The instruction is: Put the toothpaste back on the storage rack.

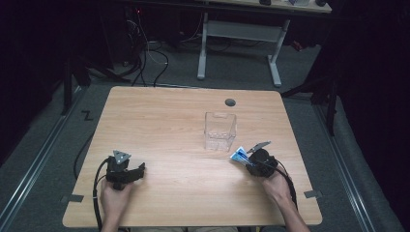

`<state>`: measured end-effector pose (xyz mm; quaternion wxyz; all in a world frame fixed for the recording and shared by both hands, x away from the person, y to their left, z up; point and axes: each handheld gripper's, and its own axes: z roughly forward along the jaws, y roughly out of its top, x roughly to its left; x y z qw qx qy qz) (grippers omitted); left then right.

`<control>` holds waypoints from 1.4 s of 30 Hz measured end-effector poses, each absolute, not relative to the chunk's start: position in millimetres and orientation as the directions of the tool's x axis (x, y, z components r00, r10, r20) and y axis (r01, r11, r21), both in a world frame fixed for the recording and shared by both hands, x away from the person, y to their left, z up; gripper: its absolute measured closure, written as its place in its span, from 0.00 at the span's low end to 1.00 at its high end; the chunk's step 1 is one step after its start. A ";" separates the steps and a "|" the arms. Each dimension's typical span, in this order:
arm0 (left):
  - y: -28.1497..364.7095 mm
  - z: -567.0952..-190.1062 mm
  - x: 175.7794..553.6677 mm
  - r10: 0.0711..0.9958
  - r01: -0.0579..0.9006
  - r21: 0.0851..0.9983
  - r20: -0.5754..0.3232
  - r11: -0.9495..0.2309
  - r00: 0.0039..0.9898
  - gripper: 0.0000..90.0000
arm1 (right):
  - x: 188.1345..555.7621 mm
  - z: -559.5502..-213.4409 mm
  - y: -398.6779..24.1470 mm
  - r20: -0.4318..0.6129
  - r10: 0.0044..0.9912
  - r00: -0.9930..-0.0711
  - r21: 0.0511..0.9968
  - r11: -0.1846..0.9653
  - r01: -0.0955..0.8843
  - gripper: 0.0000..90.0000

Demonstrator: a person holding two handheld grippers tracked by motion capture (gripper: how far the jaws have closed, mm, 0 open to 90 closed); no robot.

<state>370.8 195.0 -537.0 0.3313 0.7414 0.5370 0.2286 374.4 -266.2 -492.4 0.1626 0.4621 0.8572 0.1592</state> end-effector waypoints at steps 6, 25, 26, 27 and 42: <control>195.0 -537.0 370.8 0.948 0.645 0.737 -0.016 -0.204 0.319 0.26 | 364.3 -487.1 -283.1 -0.028 0.865 -0.502 0.488 0.450 0.748 0.79; 194.9 -537.0 370.9 0.948 0.645 0.737 -0.016 -0.204 0.319 0.26 | 349.2 -466.7 -292.3 0.050 0.858 -0.512 0.586 0.390 0.711 0.79; 194.9 -537.0 370.9 0.948 0.645 0.737 -0.017 -0.204 0.319 0.26 | 349.3 -465.6 -292.4 0.050 0.856 -0.515 0.590 0.391 0.706 0.79; 194.9 -537.0 370.9 0.948 0.645 0.737 -0.016 -0.204 0.319 0.26 | 349.2 -464.7 -292.3 0.049 0.855 -0.517 0.595 0.391 0.702 0.79; 194.9 -537.0 370.9 0.948 0.645 0.737 -0.016 -0.204 0.319 0.26 | 348.3 -457.5 -292.3 0.050 0.853 -0.520 0.618 0.382 0.687 0.79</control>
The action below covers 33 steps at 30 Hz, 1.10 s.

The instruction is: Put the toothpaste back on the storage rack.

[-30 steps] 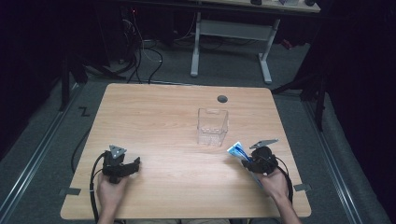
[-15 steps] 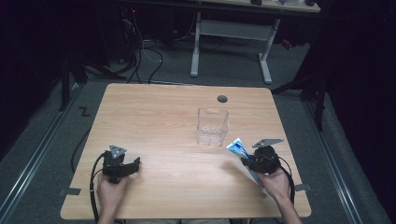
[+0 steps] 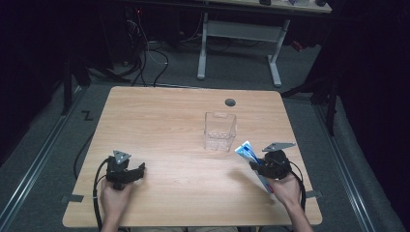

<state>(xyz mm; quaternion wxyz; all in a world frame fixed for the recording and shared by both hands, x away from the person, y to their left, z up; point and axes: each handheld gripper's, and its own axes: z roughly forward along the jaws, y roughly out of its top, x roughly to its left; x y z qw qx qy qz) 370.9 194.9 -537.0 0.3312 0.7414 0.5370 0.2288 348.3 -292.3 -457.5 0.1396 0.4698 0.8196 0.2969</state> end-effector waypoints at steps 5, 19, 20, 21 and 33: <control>194.9 -537.0 370.9 0.948 0.645 0.737 -0.017 -0.204 0.319 0.26 | 347.7 -455.2 -291.9 0.050 0.855 -0.516 0.624 0.377 0.685 0.79; 194.9 -537.0 370.9 0.948 0.645 0.737 -0.017 -0.204 0.319 0.26 | 347.7 -447.1 -293.6 0.057 0.856 -0.514 0.669 0.350 0.656 0.79; 194.9 -537.0 370.9 0.948 0.645 0.737 -0.017 -0.204 0.319 0.26 | 347.6 -446.1 -294.0 0.052 0.854 -0.517 0.670 0.354 0.653 0.79; 194.9 -537.0 370.9 0.948 0.645 0.737 -0.017 -0.204 0.319 0.26 | 347.3 -445.3 -293.9 0.054 0.857 -0.513 0.672 0.349 0.653 0.79; 195.0 -536.9 370.8 0.947 0.646 0.736 -0.017 -0.205 0.320 0.26 | 350.2 -438.1 -294.1 0.060 0.851 -0.523 0.687 0.345 0.640 0.79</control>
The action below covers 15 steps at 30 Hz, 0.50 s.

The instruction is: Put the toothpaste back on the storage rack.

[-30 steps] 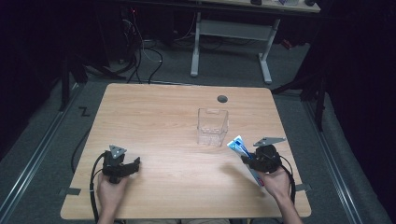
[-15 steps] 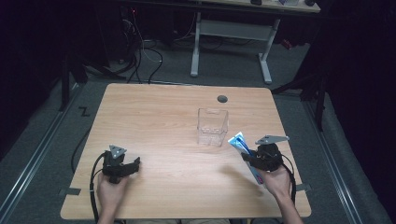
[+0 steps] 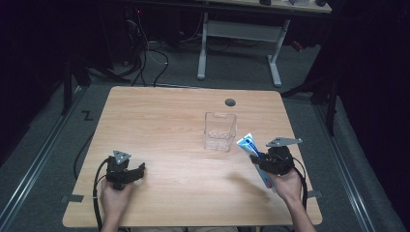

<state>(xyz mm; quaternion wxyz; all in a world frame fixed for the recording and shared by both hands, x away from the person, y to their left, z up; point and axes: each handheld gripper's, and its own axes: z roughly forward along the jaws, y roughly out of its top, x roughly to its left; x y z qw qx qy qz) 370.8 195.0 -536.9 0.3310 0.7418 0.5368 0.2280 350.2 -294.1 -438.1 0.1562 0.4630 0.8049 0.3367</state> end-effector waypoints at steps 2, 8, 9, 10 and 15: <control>194.9 -537.0 370.9 0.948 0.645 0.737 -0.017 -0.204 0.319 0.26 | 350.8 -437.3 -293.6 0.057 0.848 -0.527 0.690 0.348 0.635 0.79; 194.9 -537.0 370.9 0.948 0.645 0.737 -0.017 -0.203 0.318 0.26 | 352.0 -432.2 -292.4 0.059 0.848 -0.527 0.699 0.342 0.628 0.79; 194.9 -537.0 370.9 0.948 0.645 0.737 -0.016 -0.204 0.319 0.26 | 352.5 -431.3 -292.3 0.058 0.848 -0.527 0.701 0.341 0.626 0.79; 194.9 -537.0 370.9 0.948 0.645 0.737 -0.017 -0.204 0.319 0.26 | 352.9 -430.3 -292.2 0.058 0.850 -0.524 0.702 0.338 0.626 0.79; 194.9 -537.0 370.9 0.948 0.645 0.737 -0.017 -0.203 0.318 0.26 | 355.7 -424.2 -290.9 0.057 0.849 -0.525 0.720 0.329 0.611 0.79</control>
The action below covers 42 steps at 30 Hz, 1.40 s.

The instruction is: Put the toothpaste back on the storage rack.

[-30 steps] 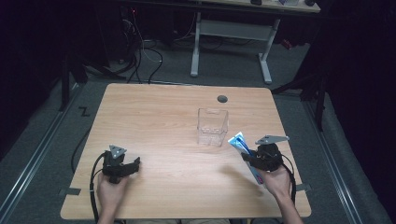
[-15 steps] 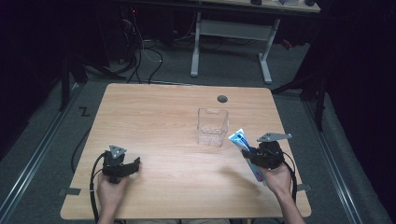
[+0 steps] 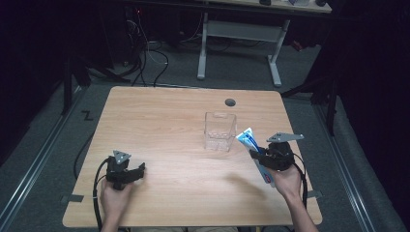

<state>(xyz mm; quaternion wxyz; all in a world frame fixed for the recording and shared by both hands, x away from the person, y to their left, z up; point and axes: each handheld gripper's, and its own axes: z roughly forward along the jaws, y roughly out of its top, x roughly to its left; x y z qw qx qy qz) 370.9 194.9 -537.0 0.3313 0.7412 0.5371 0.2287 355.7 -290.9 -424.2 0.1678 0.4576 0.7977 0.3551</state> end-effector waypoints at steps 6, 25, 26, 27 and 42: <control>194.9 -537.0 370.9 0.948 0.645 0.737 -0.017 -0.204 0.319 0.26 | 359.0 -419.1 -289.2 0.059 0.848 -0.527 0.731 0.322 0.601 0.79; 195.1 -536.9 370.9 0.947 0.645 0.736 -0.017 -0.205 0.320 0.26 | 381.5 -386.4 -273.5 0.035 0.825 -0.564 0.776 0.333 0.535 0.79; 195.0 -536.9 370.9 0.947 0.646 0.736 -0.017 -0.204 0.320 0.26 | 383.0 -384.1 -272.3 0.031 0.823 -0.567 0.778 0.336 0.531 0.79; 195.0 -536.9 370.9 0.947 0.645 0.736 -0.017 -0.205 0.320 0.26 | 384.6 -382.1 -270.9 0.028 0.822 -0.568 0.782 0.336 0.525 0.79; 195.0 -537.0 370.9 0.948 0.645 0.737 -0.017 -0.204 0.319 0.26 | 401.7 -368.8 -261.3 0.045 0.811 -0.584 0.798 0.323 0.510 0.79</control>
